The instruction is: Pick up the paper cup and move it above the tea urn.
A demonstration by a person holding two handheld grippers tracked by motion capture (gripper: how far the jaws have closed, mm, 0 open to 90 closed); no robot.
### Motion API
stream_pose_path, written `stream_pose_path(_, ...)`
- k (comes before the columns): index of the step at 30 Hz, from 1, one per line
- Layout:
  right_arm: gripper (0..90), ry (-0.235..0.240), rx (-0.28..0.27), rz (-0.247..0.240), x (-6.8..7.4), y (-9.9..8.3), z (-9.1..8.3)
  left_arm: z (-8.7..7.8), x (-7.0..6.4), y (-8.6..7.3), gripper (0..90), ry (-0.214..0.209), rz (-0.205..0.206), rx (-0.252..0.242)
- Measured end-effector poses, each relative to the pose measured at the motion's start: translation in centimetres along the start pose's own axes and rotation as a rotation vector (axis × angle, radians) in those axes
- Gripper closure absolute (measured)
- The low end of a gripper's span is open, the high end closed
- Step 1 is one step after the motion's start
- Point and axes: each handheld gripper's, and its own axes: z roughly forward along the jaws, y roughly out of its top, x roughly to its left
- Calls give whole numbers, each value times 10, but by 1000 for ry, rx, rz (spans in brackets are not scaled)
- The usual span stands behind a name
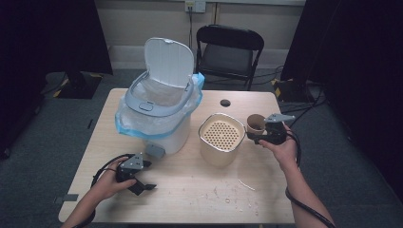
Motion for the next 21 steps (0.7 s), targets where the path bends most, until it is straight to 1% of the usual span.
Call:
stream_pose_path(10,313,-10,-12,-19,-2,15,8,0,0,0,88,-1,0,-2)
stream_pose_path(12,314,-15,-13,-32,-2,19,9,0,0,0,88,-1,0,-1)
stream_pose_path(13,314,-27,-15,-46,-2,20,10,0,0,0,88,-2,0,-1)
stream_pose_path(16,315,-41,-20,-77,-2,25,10,0,0,0,81,-7,2,5)
stream_pose_path(19,314,-48,-26,-97,-4,28,11,0,0,0,76,-5,3,15)
stream_pose_path(21,314,-64,-22,-113,-4,30,11,0,0,0,74,-6,3,15)
